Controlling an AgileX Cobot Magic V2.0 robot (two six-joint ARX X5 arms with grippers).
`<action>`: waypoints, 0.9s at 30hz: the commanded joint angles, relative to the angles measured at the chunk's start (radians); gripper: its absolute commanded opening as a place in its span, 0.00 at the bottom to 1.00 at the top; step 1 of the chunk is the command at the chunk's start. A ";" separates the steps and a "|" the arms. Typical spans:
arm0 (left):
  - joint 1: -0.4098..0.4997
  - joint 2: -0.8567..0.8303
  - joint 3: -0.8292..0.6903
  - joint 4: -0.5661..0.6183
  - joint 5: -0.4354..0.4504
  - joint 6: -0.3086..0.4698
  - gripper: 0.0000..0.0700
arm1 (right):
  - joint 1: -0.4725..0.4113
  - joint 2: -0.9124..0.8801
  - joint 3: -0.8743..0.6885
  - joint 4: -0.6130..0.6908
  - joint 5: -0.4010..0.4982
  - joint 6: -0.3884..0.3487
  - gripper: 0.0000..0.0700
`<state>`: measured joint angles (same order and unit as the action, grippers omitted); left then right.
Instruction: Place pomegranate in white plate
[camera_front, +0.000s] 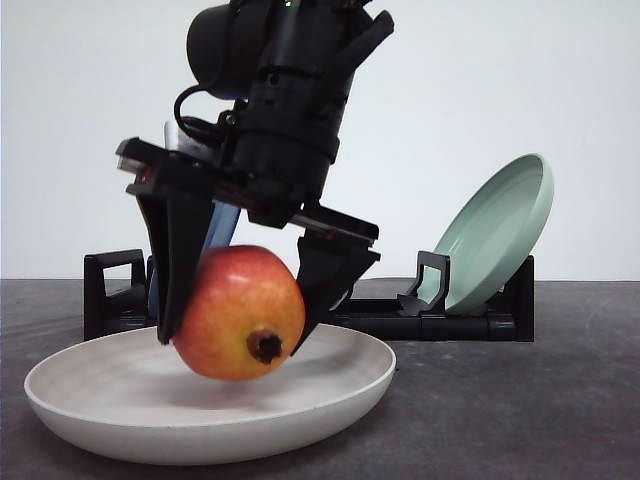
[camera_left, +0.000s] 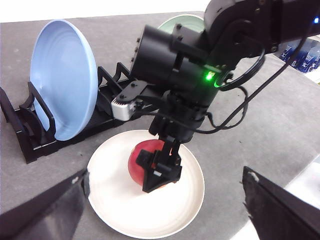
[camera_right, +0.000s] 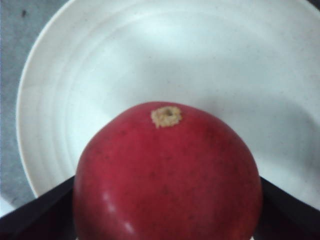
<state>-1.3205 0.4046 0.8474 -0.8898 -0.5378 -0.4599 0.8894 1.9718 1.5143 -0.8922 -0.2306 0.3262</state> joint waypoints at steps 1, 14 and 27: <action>-0.014 0.005 0.006 0.007 0.007 0.011 0.84 | 0.008 0.030 0.023 0.000 0.003 -0.004 0.66; -0.014 0.005 0.006 0.008 0.014 0.011 0.84 | 0.011 0.024 0.025 -0.009 -0.008 -0.021 1.00; -0.014 0.005 0.006 0.008 0.014 0.010 0.84 | 0.003 -0.367 0.070 -0.219 0.151 -0.050 1.00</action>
<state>-1.3205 0.4046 0.8474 -0.8898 -0.5247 -0.4599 0.8837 1.6165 1.5658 -1.0987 -0.1038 0.2878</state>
